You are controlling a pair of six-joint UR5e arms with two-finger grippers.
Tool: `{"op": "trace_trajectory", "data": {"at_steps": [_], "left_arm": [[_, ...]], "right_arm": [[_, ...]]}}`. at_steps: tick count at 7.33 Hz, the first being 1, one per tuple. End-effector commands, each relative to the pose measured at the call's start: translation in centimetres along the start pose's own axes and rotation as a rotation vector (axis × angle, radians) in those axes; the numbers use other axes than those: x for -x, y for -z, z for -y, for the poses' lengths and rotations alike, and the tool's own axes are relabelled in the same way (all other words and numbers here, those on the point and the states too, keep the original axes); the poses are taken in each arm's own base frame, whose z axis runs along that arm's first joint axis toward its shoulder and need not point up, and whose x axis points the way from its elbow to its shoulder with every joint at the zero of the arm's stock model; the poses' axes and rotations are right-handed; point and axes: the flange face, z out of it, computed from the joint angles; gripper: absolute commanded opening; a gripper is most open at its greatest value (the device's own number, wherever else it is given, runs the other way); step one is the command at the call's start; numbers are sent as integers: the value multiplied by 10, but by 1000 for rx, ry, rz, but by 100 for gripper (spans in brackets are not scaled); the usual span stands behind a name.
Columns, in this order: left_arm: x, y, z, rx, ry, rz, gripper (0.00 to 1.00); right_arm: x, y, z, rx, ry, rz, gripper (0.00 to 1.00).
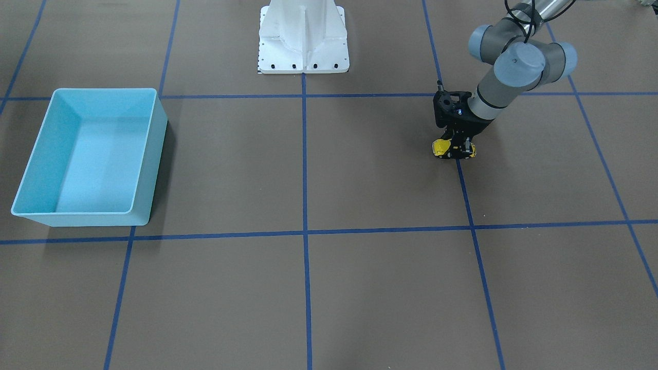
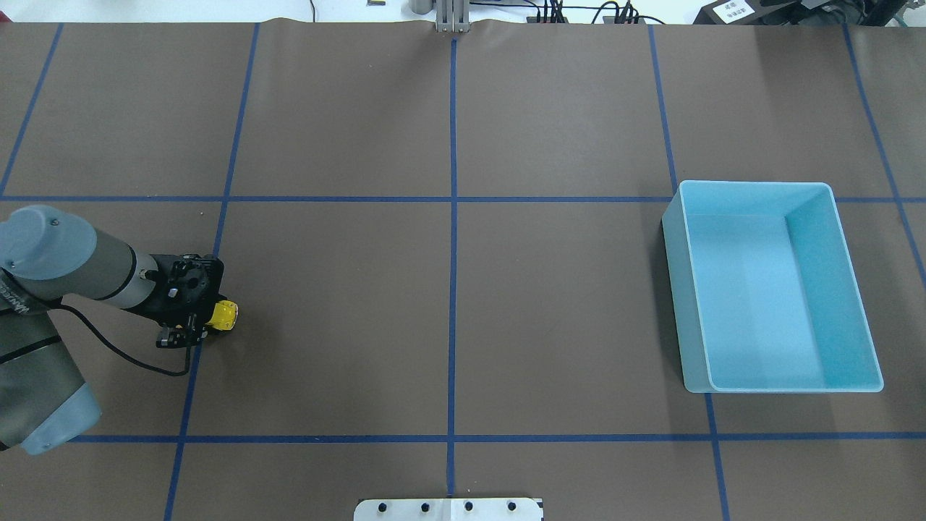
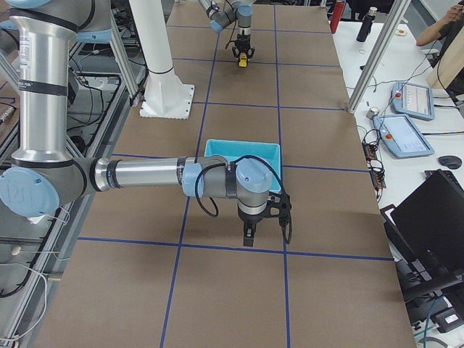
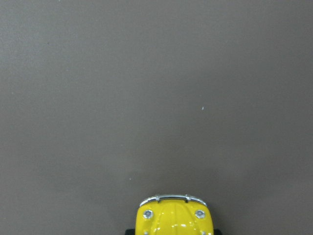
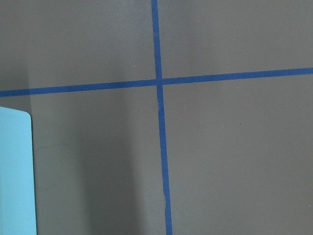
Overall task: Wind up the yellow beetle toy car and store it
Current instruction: 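Keep dragging the pressed car backward with the left gripper to wind it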
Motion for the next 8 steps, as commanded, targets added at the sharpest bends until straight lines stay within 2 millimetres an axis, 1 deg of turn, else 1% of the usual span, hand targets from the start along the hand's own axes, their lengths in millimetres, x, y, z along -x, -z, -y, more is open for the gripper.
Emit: {"op": "trace_trajectory", "data": {"at_steps": [1, 3, 4, 6, 7, 8], "left_arm": [[2, 5, -10, -16, 8, -8, 5], [3, 7, -12, -18, 10, -3, 5], [1, 6, -17, -17, 11, -4, 5], [0, 5, -20, -29, 8, -10, 5], [3, 9, -26, -36, 15, -14, 5], [1, 6, -34, -41, 13, -10, 5]], "right_arm": [[-1, -1, 0, 1, -1, -4, 100], [-2, -2, 0, 3, -4, -6, 100], [-2, -2, 0, 3, -4, -4, 100], [-2, -1, 0, 1, -1, -5, 100], [-2, -2, 0, 2, -3, -6, 100], [-2, -1, 0, 1, 0, -5, 100]]}}
